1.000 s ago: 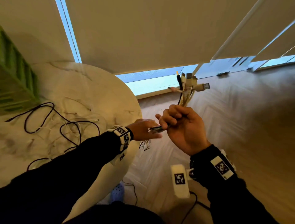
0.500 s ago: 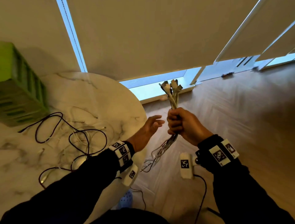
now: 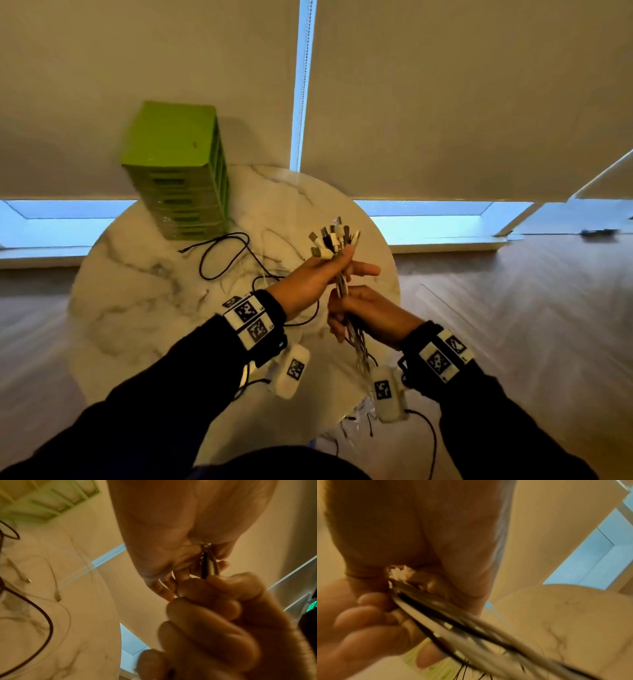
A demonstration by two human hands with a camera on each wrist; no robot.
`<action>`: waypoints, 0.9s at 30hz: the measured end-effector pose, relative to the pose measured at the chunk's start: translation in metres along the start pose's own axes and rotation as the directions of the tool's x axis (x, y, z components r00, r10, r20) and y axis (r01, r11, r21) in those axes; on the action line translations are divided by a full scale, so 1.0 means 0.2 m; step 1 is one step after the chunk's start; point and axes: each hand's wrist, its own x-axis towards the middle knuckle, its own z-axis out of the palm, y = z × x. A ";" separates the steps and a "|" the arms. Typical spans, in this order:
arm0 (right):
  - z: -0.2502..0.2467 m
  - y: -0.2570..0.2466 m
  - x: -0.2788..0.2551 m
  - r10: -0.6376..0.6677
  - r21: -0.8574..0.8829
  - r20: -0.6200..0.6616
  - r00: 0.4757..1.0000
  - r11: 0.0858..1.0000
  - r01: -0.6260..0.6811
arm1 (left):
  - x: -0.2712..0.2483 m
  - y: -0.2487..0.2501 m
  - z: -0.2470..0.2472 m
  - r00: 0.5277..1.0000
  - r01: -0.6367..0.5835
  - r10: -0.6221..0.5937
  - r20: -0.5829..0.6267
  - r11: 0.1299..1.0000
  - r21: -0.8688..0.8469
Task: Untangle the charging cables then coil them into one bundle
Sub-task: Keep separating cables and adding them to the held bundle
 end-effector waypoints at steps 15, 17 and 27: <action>0.18 0.07 0.56 0.030 -0.685 -0.188 0.982 0.712 -0.153 | -0.14 0.09 -0.43 0.877 -0.352 0.061 -0.476 0.756 -0.552; 0.25 0.10 0.56 0.081 -0.654 -0.033 0.996 0.752 -0.083 | -0.12 0.07 -0.48 0.858 -0.341 0.037 -0.513 0.788 -0.513; -0.21 0.21 0.97 0.009 -0.521 -0.161 0.987 0.848 -0.093 | -0.06 -0.14 -0.66 0.799 -0.150 -0.002 -0.602 0.968 -0.202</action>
